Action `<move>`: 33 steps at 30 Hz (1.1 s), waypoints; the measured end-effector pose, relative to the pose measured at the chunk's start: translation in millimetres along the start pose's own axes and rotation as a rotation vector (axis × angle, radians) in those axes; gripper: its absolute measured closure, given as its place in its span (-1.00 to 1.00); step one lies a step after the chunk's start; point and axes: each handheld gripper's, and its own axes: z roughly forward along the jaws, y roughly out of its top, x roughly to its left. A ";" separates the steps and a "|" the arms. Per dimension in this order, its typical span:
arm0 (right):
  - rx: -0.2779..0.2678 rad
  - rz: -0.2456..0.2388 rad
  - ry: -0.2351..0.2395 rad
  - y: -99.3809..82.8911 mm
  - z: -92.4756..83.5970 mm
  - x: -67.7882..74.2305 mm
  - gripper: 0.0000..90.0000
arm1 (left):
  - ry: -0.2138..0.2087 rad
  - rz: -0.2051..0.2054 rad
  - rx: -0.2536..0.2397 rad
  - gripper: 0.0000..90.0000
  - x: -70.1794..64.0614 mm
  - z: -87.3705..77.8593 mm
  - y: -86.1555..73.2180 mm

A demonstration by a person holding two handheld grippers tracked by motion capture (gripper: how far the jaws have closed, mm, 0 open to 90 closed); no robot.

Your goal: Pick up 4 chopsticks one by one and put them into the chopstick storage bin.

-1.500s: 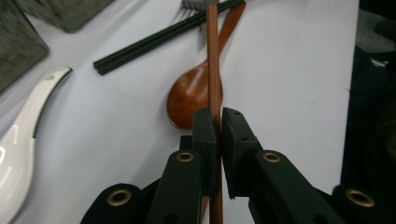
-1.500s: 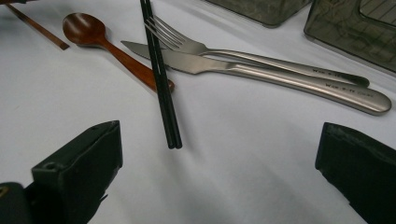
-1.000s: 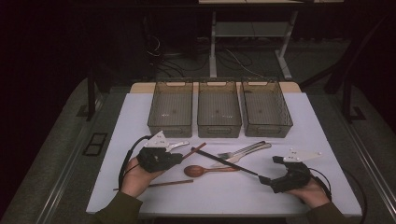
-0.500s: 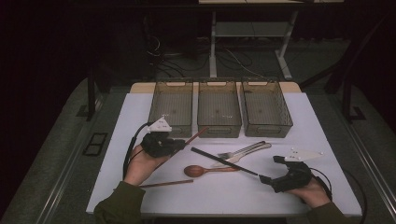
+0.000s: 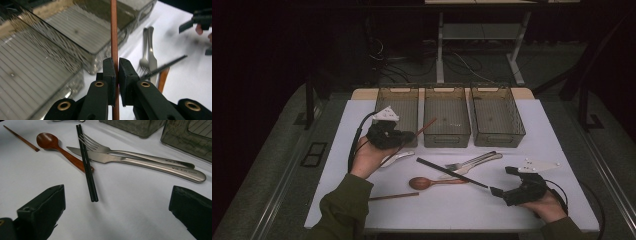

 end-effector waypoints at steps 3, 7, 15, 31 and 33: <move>-0.002 0.002 0.001 0.2 -0.3 -0.2 -0.99 | 0.007 -0.008 -0.016 0.86 6.3 -1.4 7.5; -0.003 0.006 0.003 0.3 -0.3 -0.7 -0.99 | 0.019 -0.011 -0.030 0.86 14.2 -0.9 16.8; -0.003 0.009 0.006 0.3 0.3 -0.5 -0.99 | 0.058 -0.016 -0.057 0.86 31.3 5.3 34.7; -0.007 0.008 0.009 0.6 -0.4 -0.5 -0.99 | 0.204 -0.064 -0.083 0.86 89.1 20.8 55.1; -0.006 0.008 0.009 0.5 -0.2 -0.5 -0.99 | 0.213 -0.079 -0.094 0.86 97.3 22.9 54.6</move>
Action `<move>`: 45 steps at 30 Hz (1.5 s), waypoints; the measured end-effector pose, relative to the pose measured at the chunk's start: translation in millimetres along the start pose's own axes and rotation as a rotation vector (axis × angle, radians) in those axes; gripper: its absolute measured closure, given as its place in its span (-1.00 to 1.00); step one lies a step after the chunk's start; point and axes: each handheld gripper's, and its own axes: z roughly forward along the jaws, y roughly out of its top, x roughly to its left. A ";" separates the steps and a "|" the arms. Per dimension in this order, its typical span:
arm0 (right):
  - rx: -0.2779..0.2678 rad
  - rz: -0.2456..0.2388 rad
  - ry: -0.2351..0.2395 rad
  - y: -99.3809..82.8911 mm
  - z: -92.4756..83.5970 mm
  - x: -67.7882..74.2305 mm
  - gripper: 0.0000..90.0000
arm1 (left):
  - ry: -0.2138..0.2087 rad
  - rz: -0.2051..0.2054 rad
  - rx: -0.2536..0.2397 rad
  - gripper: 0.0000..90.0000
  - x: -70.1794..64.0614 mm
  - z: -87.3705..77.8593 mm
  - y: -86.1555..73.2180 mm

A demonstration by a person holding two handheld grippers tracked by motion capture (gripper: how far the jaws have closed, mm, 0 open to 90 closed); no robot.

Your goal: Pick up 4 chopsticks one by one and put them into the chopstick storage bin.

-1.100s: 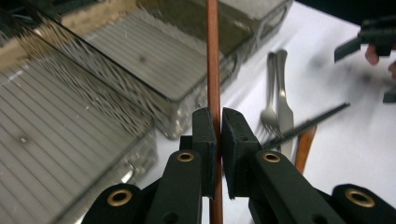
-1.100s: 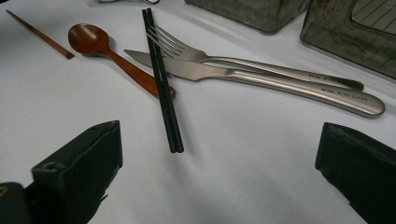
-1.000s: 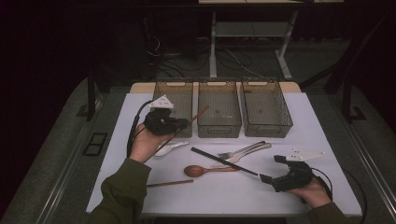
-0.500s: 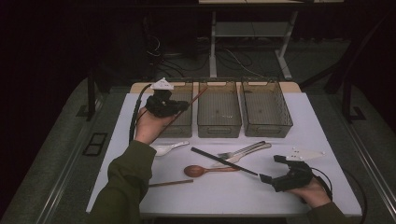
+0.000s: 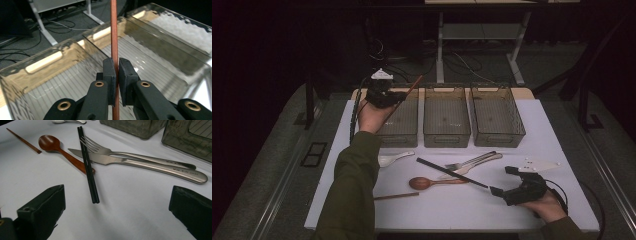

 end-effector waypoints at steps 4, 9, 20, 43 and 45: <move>-0.001 -0.001 0.002 0.0 -0.1 0.1 -0.99 | 0.028 -0.047 -0.006 0.86 13.6 8.8 -4.4; -0.003 -0.002 0.003 0.0 -0.4 0.1 -0.99 | 0.055 -0.083 -0.007 0.86 26.6 14.9 -9.0; -0.003 -0.004 0.006 0.1 -0.6 0.3 -0.99 | 0.083 -0.158 -0.001 0.86 44.9 24.5 -19.6; -0.002 -0.006 0.010 -0.1 -0.6 0.7 -0.99 | 0.135 -0.142 0.119 0.16 44.2 42.7 -27.8; -0.002 -0.005 0.010 0.0 -0.6 0.8 -0.99 | 0.126 -0.141 0.122 0.08 43.7 41.9 -27.6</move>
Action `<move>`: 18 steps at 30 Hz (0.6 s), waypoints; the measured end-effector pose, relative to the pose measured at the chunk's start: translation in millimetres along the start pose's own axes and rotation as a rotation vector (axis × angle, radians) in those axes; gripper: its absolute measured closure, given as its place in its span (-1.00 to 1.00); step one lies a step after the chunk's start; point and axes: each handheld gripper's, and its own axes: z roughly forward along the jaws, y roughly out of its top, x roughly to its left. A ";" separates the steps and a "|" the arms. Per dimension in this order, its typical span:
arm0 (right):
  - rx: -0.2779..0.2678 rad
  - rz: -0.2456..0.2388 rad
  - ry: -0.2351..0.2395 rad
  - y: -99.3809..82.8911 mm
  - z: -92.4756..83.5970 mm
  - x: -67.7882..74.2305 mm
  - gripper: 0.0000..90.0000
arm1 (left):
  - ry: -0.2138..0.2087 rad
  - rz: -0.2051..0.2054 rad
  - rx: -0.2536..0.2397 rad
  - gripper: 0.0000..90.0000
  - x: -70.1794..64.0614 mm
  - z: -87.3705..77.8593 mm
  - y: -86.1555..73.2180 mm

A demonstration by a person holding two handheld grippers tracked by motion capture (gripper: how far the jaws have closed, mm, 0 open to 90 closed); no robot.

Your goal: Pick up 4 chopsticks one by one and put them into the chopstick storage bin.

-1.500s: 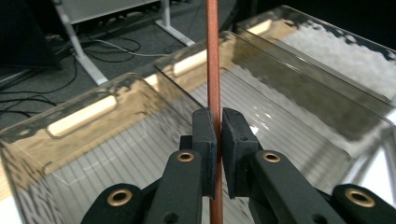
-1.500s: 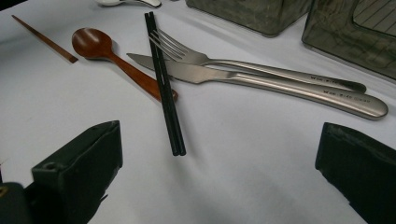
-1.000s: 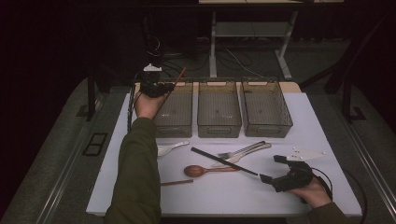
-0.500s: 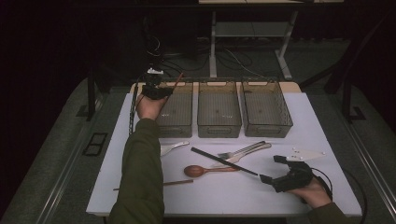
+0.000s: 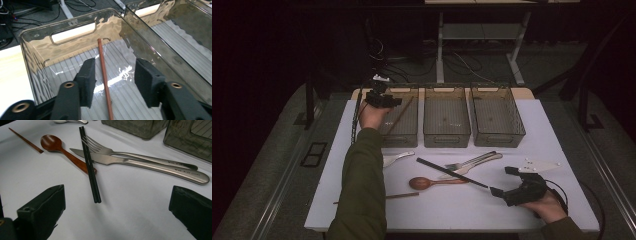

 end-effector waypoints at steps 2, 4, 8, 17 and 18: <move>0.001 0.001 0.000 0.0 0.1 0.1 -0.99 | -0.004 0.011 0.011 0.03 -0.9 -1.1 0.4; 0.001 0.001 0.000 -0.1 0.3 0.0 -0.99 | -0.013 0.009 0.012 -0.02 -1.8 -2.2 0.5; 0.002 0.000 0.000 -0.1 0.2 0.2 -0.99 | -0.036 0.033 0.026 -0.14 -5.9 -4.8 1.2; 0.002 0.002 -0.001 -0.1 0.4 0.4 -0.99 | -0.081 0.108 0.030 -0.38 -18.7 -18.2 -2.7; 0.003 0.003 0.000 -0.2 0.4 0.4 -0.99 | -0.089 0.108 0.023 -0.41 -19.5 -19.8 -3.5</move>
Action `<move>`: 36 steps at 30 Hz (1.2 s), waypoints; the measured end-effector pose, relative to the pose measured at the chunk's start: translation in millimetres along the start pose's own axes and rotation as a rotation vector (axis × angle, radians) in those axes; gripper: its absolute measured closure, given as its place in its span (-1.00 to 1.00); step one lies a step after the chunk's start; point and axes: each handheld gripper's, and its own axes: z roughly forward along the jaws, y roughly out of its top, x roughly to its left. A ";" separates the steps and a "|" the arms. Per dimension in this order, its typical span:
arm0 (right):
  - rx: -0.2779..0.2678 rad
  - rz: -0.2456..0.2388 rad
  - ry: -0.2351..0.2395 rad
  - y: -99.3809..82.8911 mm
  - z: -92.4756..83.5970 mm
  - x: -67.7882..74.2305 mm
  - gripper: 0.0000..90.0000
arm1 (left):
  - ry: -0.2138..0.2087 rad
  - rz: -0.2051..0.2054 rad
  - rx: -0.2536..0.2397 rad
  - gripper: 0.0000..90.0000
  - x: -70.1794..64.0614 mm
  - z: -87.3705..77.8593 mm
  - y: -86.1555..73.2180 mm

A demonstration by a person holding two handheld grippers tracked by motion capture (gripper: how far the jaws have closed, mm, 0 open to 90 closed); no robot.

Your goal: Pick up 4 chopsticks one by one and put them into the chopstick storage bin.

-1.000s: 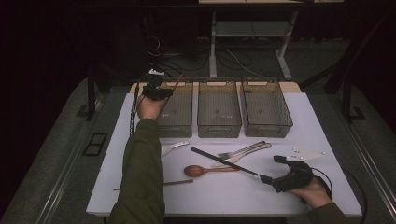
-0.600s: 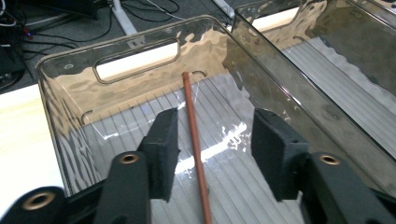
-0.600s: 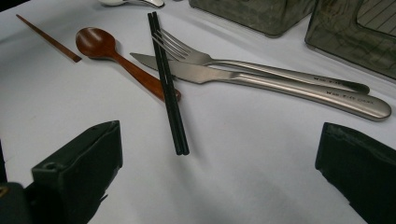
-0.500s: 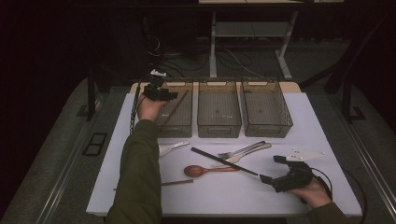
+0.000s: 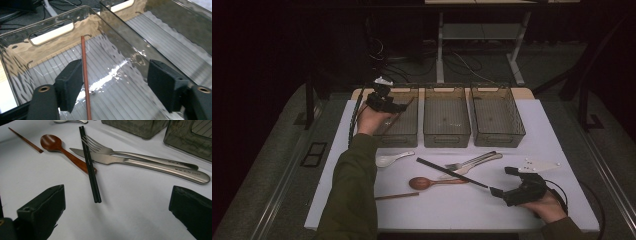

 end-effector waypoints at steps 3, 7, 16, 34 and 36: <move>0.001 0.000 -0.001 0.0 0.1 -0.2 -0.99 | -0.019 0.015 -0.015 -0.48 -5.4 -6.1 -3.0; 0.001 0.000 -0.001 0.0 0.1 -0.3 -0.99 | -0.038 0.047 -0.008 -0.55 -12.7 -12.9 -7.0; 0.018 -0.008 -0.043 1.1 4.0 2.8 -0.99 | -0.080 0.107 -0.017 -0.60 -30.1 -33.3 -20.6; 0.001 -0.001 -0.077 2.3 2.3 1.8 -0.99 | -0.173 0.233 -0.009 -0.70 -84.9 -64.5 -54.7; -0.003 0.004 -0.073 2.4 2.3 2.4 -0.99 | -0.177 0.239 -0.007 -0.70 -88.4 -66.8 -61.4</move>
